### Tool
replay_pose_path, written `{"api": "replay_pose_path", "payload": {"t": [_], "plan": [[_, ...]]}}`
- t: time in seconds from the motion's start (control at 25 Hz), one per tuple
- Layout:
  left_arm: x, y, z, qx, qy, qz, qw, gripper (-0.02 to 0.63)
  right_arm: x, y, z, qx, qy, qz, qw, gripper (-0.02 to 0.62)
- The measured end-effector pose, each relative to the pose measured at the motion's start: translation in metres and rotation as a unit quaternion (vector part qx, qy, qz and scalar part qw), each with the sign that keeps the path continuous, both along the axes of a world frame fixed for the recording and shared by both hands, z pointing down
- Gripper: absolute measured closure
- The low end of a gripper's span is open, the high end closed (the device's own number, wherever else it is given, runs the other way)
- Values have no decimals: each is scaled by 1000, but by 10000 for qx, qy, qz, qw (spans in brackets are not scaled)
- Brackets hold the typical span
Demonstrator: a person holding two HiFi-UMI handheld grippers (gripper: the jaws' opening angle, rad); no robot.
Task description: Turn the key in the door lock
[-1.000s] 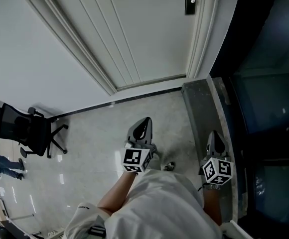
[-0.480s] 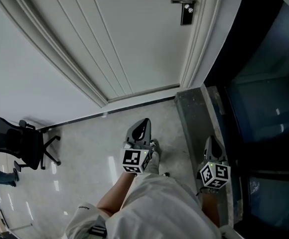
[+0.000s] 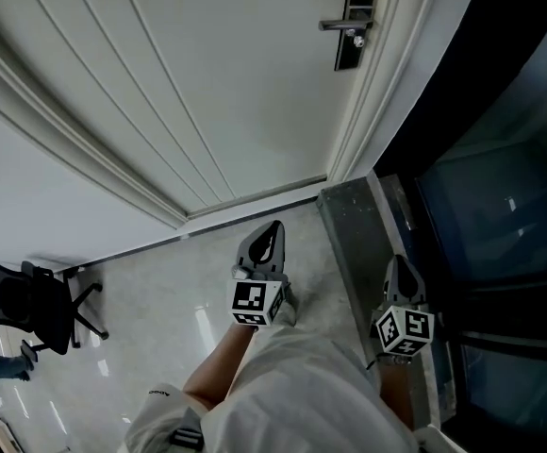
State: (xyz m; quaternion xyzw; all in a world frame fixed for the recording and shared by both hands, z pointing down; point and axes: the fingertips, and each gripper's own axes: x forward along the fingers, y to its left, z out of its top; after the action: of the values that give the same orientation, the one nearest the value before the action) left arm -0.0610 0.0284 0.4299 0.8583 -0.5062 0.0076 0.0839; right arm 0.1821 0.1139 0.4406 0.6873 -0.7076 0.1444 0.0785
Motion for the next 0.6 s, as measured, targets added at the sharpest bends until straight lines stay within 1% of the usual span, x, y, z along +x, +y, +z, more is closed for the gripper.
{"api": "replay_pose_path", "payload": {"t": [0.16, 0.32, 0.44, 0.6], "plan": [[-2, -37, -3, 94, -28, 168, 9998, 600, -6, -36, 0, 6, 33, 103, 9999, 597], [-13, -71, -5, 129, -42, 166, 9998, 600, -26, -71, -2, 66, 75, -4, 9999, 597], [-17, -84, -5, 107, -63, 187, 9997, 600, -35, -83, 2, -35, 186, -92, 9998, 597], [-17, -106, 3, 66, -132, 196, 9997, 600, -36, -104, 10, -148, 234, -153, 9995, 597]]}}
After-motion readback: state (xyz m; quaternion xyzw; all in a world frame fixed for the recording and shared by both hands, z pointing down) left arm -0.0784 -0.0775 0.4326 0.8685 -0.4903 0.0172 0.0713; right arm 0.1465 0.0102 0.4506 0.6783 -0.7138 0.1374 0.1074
